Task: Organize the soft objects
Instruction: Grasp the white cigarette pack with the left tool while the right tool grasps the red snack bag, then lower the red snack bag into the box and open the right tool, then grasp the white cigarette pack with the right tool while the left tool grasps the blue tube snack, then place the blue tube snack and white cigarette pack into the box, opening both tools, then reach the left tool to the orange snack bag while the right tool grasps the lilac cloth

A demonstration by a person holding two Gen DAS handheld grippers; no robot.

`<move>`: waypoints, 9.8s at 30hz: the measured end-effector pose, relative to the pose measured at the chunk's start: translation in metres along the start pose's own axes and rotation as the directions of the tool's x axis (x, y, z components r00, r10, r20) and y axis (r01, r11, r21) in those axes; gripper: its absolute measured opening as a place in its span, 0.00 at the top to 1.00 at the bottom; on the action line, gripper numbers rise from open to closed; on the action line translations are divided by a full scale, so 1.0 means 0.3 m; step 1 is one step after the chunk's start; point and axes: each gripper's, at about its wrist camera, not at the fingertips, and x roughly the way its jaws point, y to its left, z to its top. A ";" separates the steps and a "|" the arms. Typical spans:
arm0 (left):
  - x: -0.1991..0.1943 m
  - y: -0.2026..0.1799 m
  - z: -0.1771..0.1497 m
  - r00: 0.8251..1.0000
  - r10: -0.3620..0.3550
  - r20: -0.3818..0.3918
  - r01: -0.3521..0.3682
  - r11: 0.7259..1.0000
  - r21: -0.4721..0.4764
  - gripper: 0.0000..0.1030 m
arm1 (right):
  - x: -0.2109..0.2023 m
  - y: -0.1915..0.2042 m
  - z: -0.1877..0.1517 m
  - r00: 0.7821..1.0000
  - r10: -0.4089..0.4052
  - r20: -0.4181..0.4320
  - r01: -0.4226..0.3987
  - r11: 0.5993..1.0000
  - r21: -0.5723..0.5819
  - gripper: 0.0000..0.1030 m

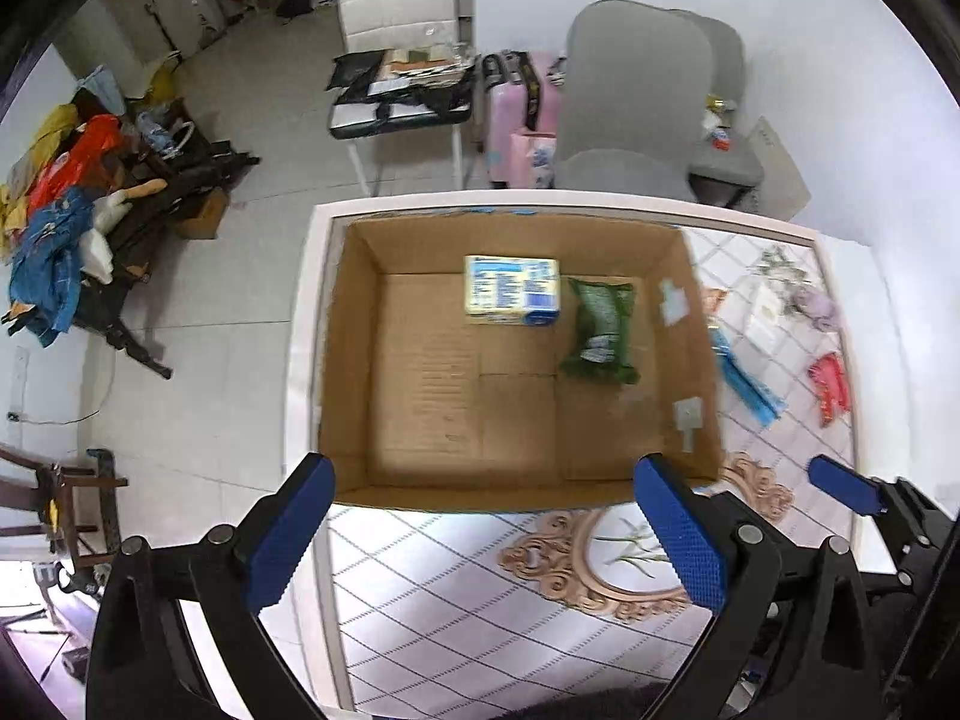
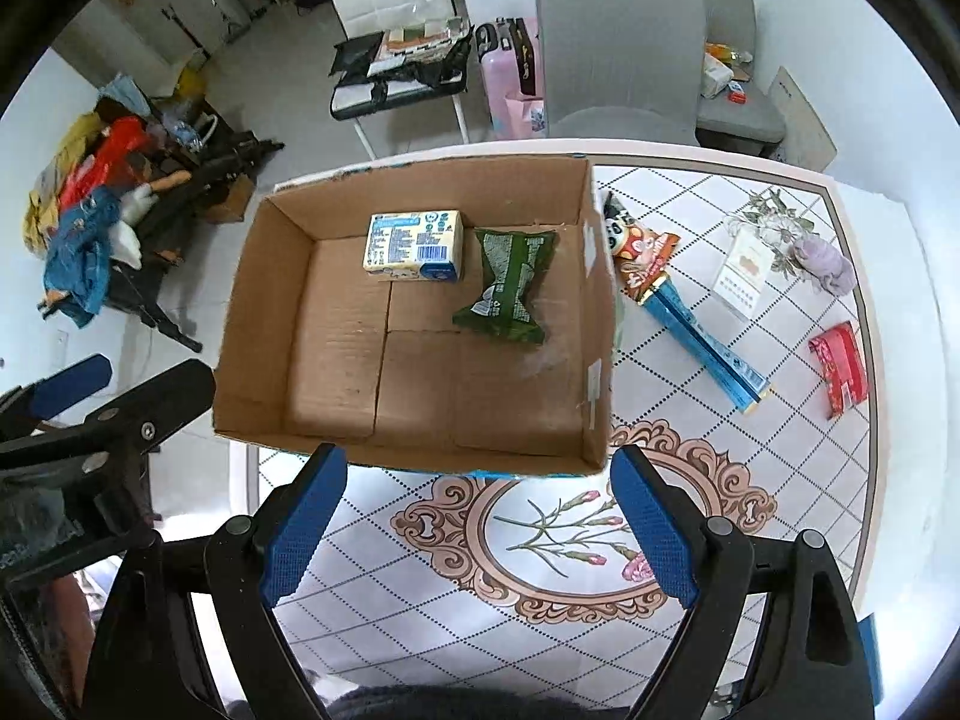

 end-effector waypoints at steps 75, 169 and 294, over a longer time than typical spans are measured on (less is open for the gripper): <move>0.763 -1.243 0.266 0.940 -0.061 -0.337 0.149 0.959 0.242 0.46 | 0.396 -1.375 0.208 0.947 0.012 -0.322 0.099 0.940 0.326 0.53; 0.492 -0.821 0.180 0.970 0.021 -0.241 -0.020 1.000 0.006 0.06 | 0.562 -1.047 0.016 0.939 0.056 -0.339 0.070 0.936 0.346 0.41; 0.174 -0.123 0.112 0.992 -0.113 -0.061 0.102 0.981 -0.162 0.16 | 0.095 -0.221 0.164 0.995 0.061 -0.079 -0.059 0.998 0.024 0.08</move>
